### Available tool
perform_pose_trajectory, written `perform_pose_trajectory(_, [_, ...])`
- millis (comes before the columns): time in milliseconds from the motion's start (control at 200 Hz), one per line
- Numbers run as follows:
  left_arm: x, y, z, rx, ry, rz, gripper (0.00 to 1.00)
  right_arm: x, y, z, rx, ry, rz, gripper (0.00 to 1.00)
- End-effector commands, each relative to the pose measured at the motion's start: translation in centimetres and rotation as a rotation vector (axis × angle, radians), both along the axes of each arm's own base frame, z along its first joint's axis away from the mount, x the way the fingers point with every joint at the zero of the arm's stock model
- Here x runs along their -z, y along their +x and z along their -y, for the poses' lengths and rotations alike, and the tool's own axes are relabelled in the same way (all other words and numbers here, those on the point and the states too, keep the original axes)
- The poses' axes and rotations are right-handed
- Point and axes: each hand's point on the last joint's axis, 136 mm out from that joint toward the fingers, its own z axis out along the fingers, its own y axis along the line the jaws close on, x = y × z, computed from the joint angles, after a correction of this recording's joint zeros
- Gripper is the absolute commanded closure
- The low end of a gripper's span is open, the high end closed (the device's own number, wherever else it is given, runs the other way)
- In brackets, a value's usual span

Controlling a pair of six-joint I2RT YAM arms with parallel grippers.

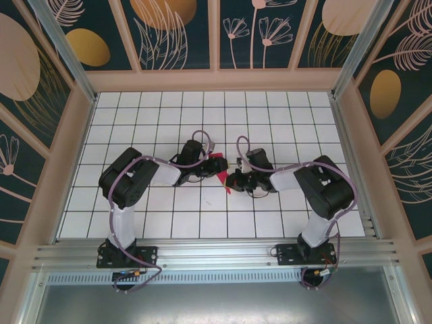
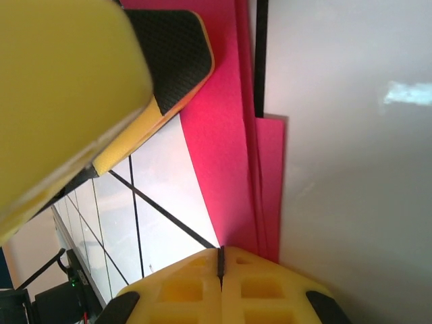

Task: Fold a paper plane with a square sheet of paper (pick it up from the middle)
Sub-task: Fold the wing for the fifth time at the center of the table.

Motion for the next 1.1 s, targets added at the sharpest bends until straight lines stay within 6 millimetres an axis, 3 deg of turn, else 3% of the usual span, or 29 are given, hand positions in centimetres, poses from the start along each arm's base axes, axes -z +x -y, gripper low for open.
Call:
perform_pose_trajectory(0, [4.8, -1.5, -1.9, -0.017, 0.138, -0.105, 0.59, -0.6, -1.6, 0.6, -0.023, -0.023, -0.044, 1.0])
perform_pose_trajectory(70, [4.9, -1.4, -1.9, -0.017, 0.137, -0.106, 0.59, -0.7, -1.8, 0.6, -0.033, -0.023, -0.045, 1.0])
perform_pose_trajectory(345, [4.9, -1.4, -1.8, -0.011, 0.139, -0.109, 0.59, 3.9, -3.3, 2.3, -0.011, -0.13, -0.144, 1.0])
perform_pose_trajectory(445, [5.0, -1.4, -1.8, -0.013, 0.141, -0.112, 0.59, 4.1, -3.3, 2.7, -0.002, -0.163, -0.146, 1.0])
perform_pose_trajectory(681, [5.0, -1.5, -1.8, -0.011, 0.139, -0.111, 0.59, -1.6, -2.2, 0.3, -0.054, -0.054, -0.032, 1.0])
perform_pose_trajectory(776, [5.0, -1.5, -1.8, -0.008, 0.138, -0.111, 0.59, -2.5, -2.0, -0.4, -0.066, -0.027, -0.015, 1.0])
perform_pose_trajectory(1096, [5.1, -1.6, -1.7, -0.004, 0.137, -0.114, 0.59, 2.6, -3.5, 1.2, -0.041, -0.122, -0.124, 1.0])
